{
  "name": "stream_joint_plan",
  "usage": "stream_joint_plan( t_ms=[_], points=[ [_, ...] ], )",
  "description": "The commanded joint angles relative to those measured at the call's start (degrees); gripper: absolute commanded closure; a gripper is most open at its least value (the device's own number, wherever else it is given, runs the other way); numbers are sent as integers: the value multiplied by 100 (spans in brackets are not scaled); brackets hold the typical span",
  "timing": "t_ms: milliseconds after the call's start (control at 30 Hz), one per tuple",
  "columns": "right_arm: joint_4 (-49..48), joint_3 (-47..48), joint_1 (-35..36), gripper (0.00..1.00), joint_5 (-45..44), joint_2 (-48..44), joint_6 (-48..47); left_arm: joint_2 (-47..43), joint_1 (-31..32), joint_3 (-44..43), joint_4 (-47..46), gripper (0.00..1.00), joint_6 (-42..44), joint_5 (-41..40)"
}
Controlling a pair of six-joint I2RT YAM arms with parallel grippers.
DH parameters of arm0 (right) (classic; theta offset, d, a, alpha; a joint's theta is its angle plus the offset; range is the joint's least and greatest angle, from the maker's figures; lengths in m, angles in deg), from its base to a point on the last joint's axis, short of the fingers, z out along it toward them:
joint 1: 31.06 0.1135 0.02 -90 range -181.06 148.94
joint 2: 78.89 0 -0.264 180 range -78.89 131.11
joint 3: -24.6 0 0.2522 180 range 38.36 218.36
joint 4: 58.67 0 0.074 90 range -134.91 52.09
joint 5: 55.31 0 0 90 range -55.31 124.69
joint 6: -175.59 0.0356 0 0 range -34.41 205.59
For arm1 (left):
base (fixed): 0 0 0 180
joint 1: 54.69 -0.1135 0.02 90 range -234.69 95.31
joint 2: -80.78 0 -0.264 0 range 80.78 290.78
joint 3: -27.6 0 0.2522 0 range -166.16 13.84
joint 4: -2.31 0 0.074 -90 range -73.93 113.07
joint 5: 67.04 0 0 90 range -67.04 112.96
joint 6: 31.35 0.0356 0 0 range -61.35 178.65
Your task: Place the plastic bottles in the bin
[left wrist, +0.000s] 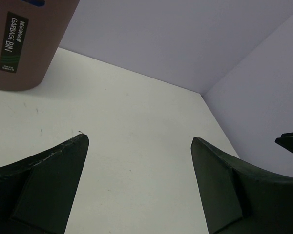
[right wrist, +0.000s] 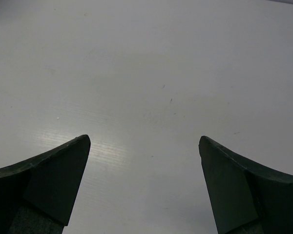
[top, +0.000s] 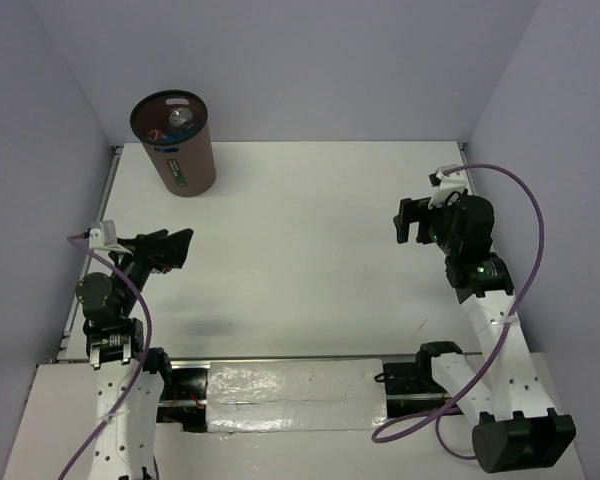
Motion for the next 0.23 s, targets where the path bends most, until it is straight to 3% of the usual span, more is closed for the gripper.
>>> stream_joint_plan(
  t_ms=[0, 200],
  points=[
    [-393, -250, -17, 0, -148, -252, 12, -176, -1, 35, 41, 1, 56, -68],
    [-560, -602, -17, 1, -200, -507, 47, -475, 7, 88, 340, 1, 82, -147]
  ],
)
